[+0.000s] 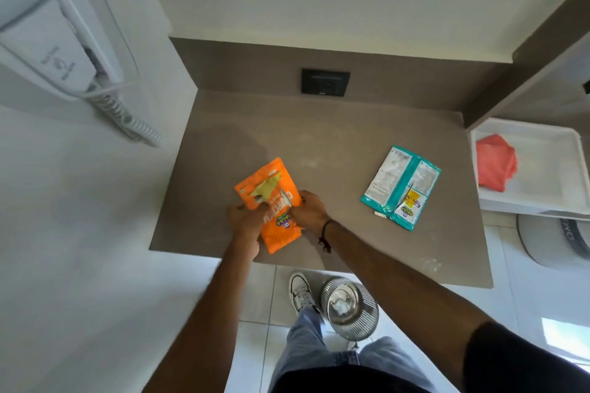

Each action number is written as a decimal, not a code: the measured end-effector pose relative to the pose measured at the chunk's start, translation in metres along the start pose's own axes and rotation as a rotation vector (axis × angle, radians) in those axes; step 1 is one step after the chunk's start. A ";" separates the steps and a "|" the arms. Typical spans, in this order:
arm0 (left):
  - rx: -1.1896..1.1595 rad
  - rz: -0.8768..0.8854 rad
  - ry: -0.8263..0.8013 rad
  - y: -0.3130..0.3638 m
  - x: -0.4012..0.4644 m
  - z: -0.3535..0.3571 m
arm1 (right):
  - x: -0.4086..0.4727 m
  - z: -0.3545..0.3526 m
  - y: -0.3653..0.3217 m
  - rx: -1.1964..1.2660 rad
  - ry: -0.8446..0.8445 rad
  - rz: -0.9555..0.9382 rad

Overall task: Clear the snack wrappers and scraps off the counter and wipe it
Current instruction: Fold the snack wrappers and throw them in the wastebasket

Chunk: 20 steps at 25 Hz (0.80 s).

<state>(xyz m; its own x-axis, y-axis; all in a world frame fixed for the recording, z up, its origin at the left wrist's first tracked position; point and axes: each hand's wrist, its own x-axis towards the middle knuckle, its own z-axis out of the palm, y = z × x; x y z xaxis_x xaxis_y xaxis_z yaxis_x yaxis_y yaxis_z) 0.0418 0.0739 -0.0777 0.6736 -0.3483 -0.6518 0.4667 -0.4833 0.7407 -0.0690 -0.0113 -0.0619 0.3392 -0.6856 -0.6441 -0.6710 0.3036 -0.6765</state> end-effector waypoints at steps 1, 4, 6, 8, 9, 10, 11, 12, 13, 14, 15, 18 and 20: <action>0.028 -0.027 -0.128 0.002 -0.007 0.029 | -0.001 -0.034 0.013 0.123 0.039 0.034; 0.071 -0.004 -0.241 0.017 -0.032 0.083 | -0.010 -0.103 0.035 0.463 0.092 0.109; 0.047 0.043 -0.252 0.018 -0.039 0.094 | -0.012 -0.113 0.046 0.510 0.093 0.143; 0.042 0.041 -0.422 0.020 -0.049 0.103 | -0.017 -0.120 0.051 0.552 0.132 0.172; 0.062 0.055 -0.482 0.020 -0.053 0.116 | -0.018 -0.128 0.059 0.574 0.176 0.154; 0.091 0.090 -0.502 0.021 -0.053 0.124 | -0.019 -0.133 0.064 0.557 0.209 0.129; 0.145 0.143 -0.511 0.024 -0.055 0.133 | -0.021 -0.140 0.068 0.520 0.244 0.112; 0.219 0.199 -0.521 0.026 -0.059 0.147 | -0.023 -0.150 0.075 0.493 0.286 0.103; 0.306 0.243 -0.523 0.025 -0.062 0.165 | -0.024 -0.164 0.087 0.491 0.341 0.112; 0.398 0.286 -0.518 0.022 -0.064 0.180 | -0.024 -0.177 0.097 0.494 0.391 0.137; 0.495 0.337 -0.501 0.020 -0.065 0.192 | -0.023 -0.187 0.105 0.483 0.425 0.161; 0.859 0.495 -0.359 0.006 -0.062 0.215 | -0.013 -0.205 0.128 0.293 0.400 0.207; 1.057 0.491 -0.259 -0.004 -0.058 0.219 | -0.006 -0.206 0.133 0.195 0.341 0.210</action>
<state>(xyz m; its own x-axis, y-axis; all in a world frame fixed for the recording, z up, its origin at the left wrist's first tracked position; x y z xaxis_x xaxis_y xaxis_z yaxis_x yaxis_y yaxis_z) -0.1244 -0.0794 -0.0786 0.4560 -0.7736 -0.4401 -0.5927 -0.6328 0.4982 -0.2963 -0.1025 -0.0745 -0.0499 -0.7647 -0.6424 -0.5538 0.5565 -0.6194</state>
